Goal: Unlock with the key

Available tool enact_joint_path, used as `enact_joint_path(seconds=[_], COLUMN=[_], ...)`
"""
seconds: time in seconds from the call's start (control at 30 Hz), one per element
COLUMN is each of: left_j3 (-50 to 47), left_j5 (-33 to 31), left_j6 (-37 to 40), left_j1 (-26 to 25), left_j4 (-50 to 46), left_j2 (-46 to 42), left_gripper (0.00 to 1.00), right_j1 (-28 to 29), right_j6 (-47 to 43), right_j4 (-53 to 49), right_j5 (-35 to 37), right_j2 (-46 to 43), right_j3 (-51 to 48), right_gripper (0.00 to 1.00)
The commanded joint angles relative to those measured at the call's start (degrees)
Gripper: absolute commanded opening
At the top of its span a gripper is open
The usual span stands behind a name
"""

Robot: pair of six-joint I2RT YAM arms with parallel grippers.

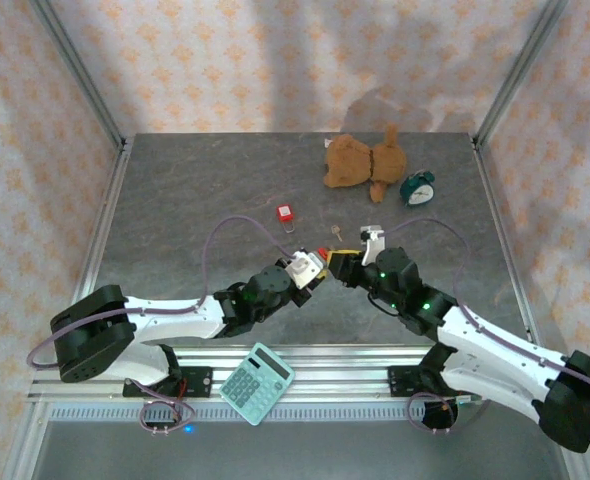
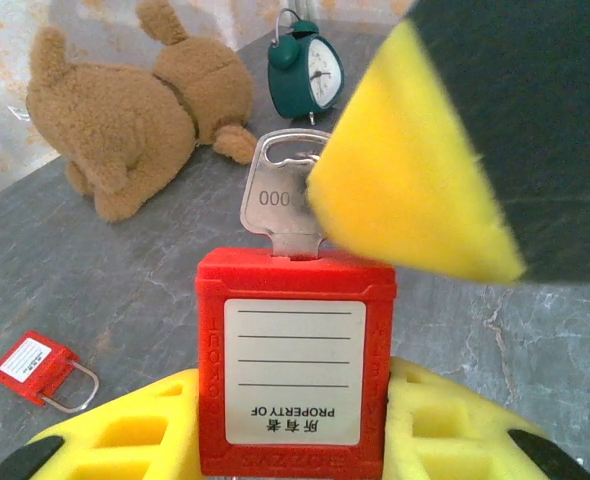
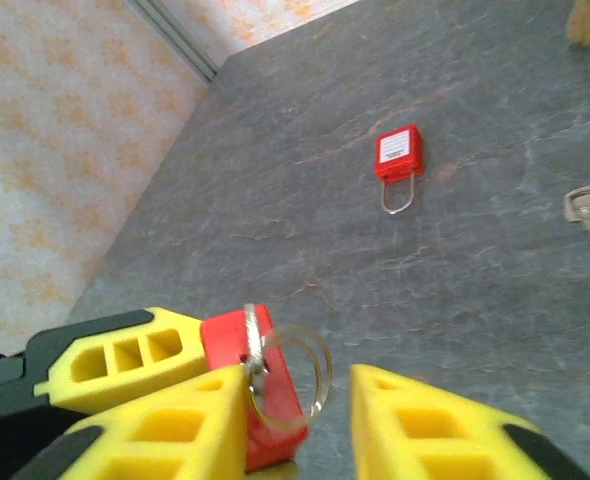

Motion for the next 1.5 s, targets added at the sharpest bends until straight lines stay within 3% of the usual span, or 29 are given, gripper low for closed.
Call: enact_joint_path(seconds=[0.0, 0.2, 0.4, 0.73, 0.9, 1.17, 1.47], left_j3=[-0.7, -1.6, -1.2, -0.8, -0.2, 1.7, 4.8], left_j5=[-1.1, -1.6, -1.7, -2.4, -3.3, -10.5, -22.9], left_j6=[-1.6, -2.2, -1.5, 0.3, 2.6, 11.2, 29.1], left_j1=[-0.3, -0.7, -0.9, -1.0, -1.1, -1.1, -5.0], left_j4=[3.5, 3.4, 2.6, 1.6, 0.0, -4.9, -7.8], left_j2=[-1.3, -0.7, -1.8, -3.2, -3.8, -5.2, -2.6], left_gripper=[0.2, 0.2, 0.2, 0.2, 0.2, 0.2, 0.2], right_j1=[-0.9, -1.7, -3.4, -3.4, -3.5, -6.0, -8.2], right_j6=[0.0, -0.7, -0.1, 0.4, -0.5, -1.7, -2.4], right_j4=[-4.8, -7.7, -10.0, -5.3, -7.7, -12.9, -13.4], right_j5=[2.4, 6.4, 7.3, -4.2, -1.2, 4.0, 3.1], right_j2=[-3.6, -5.8, -0.9, 8.5, 5.7, 3.8, 3.7], right_j3=[3.7, 7.0, 9.0, 7.8, 8.3, 12.2, 12.9], right_gripper=[0.35, 0.43, 0.44, 0.41, 0.42, 0.45, 0.48])
